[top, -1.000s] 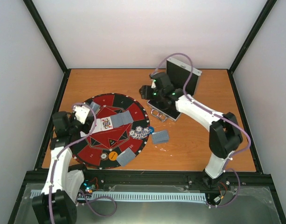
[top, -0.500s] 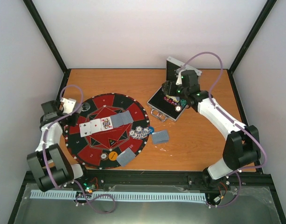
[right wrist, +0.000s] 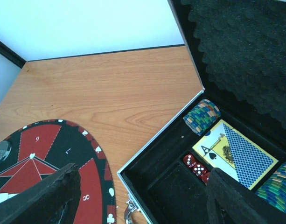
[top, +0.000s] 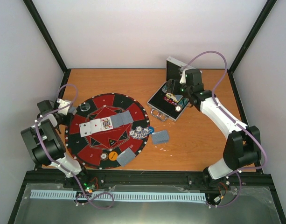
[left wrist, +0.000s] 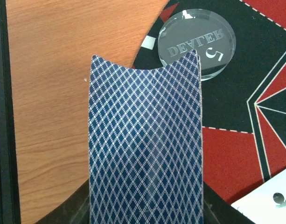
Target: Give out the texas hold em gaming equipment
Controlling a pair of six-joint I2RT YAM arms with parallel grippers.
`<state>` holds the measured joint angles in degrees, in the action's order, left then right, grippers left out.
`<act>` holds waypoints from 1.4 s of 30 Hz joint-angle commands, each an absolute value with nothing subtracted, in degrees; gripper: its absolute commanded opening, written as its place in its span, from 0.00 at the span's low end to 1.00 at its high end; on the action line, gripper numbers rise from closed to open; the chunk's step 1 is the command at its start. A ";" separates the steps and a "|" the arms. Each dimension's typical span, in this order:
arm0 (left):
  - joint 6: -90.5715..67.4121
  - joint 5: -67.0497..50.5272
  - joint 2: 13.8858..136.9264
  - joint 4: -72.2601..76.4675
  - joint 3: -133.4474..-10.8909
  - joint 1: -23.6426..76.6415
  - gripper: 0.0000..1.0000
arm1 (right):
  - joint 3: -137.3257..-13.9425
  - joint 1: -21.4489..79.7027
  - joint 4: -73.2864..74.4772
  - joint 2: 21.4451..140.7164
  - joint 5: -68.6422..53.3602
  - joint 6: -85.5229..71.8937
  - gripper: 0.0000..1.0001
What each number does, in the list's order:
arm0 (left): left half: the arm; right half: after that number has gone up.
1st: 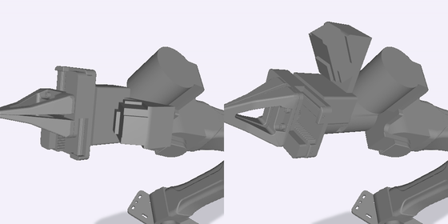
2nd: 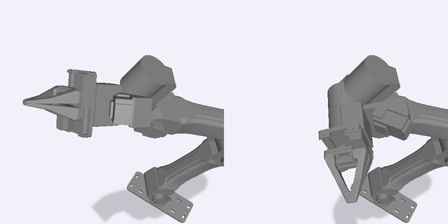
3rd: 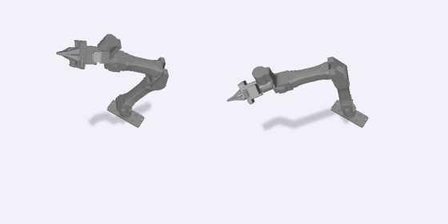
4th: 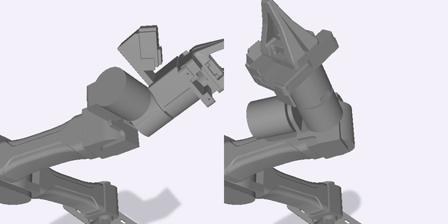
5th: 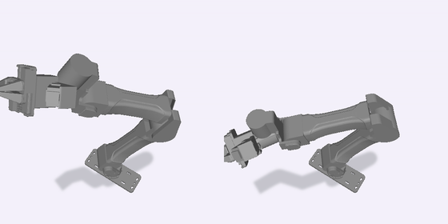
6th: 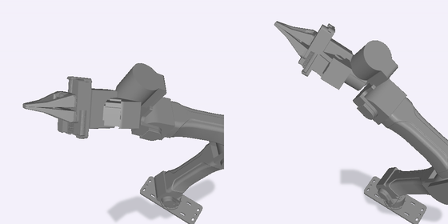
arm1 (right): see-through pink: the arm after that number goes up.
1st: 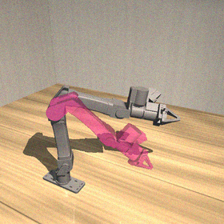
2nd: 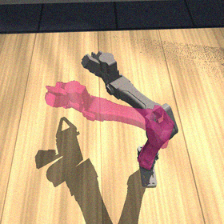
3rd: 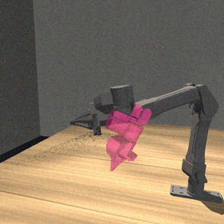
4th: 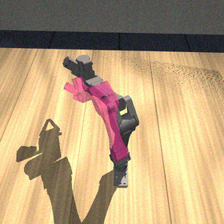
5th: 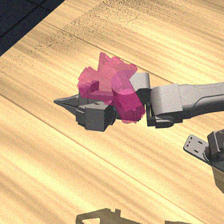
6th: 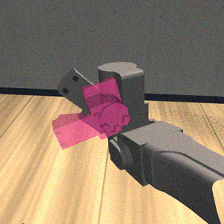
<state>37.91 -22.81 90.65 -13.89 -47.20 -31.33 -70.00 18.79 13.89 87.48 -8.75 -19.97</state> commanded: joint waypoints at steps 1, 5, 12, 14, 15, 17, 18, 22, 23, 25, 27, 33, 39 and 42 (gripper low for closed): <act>41.60 -25.70 90.57 -10.94 -47.82 -31.90 0.33 | -71.55 17.83 12.87 89.66 -7.76 -20.55 0.73; 42.15 -26.00 92.90 -10.62 -46.21 -31.90 0.36 | -73.74 17.71 13.64 91.92 -8.08 -20.50 0.73; 40.77 -28.10 94.38 -10.20 -45.82 -31.90 0.39 | -76.55 17.74 14.88 93.98 -8.53 -20.41 0.73; 41.21 -28.47 94.25 -10.46 -44.80 -31.86 0.48 | -76.54 17.70 14.76 93.81 -8.35 -20.60 0.74; 41.52 -28.52 94.19 -10.46 -44.23 -31.90 0.52 | -76.46 17.75 14.67 93.78 -8.25 -20.59 0.74; 41.98 -29.05 94.08 -10.43 -43.17 -31.90 0.61 | -76.54 17.75 14.55 93.69 -8.24 -20.73 0.74; 42.14 -29.48 93.80 -10.63 -42.79 -31.90 0.66 | -76.51 17.73 14.57 93.61 -8.27 -20.70 0.75; 42.12 -30.84 92.39 -11.82 -41.87 -31.90 0.77 | -76.73 17.75 14.59 93.16 -8.26 -20.72 0.78; 42.00 -30.85 92.09 -12.21 -41.72 -31.90 0.80 | -76.82 17.75 14.59 92.91 -8.28 -20.65 0.78; 41.68 -30.53 91.28 -12.62 -41.37 -31.90 0.85 | -76.75 17.70 14.51 92.60 -8.34 -20.70 0.79; 41.42 -29.60 90.10 -12.70 -40.81 -31.90 0.94 | -76.73 17.74 14.30 92.10 -8.56 -20.69 0.80; 39.42 -28.27 85.46 -14.11 -41.04 -31.90 1.00 | -76.82 17.67 13.96 90.05 -8.88 -19.31 0.99; 36.40 -29.89 77.03 -17.62 -43.48 -31.90 1.00 | -75.66 14.79 12.25 86.69 -11.04 -16.12 1.00; 28.52 -31.05 73.57 -17.65 -46.77 -31.90 1.00 | -72.60 9.28 10.01 82.86 -13.00 -16.58 1.00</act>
<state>37.28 -28.64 77.47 -16.71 -41.60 -31.79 -74.89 15.38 13.72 88.51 -11.03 -17.78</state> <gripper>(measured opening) 0.997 0.999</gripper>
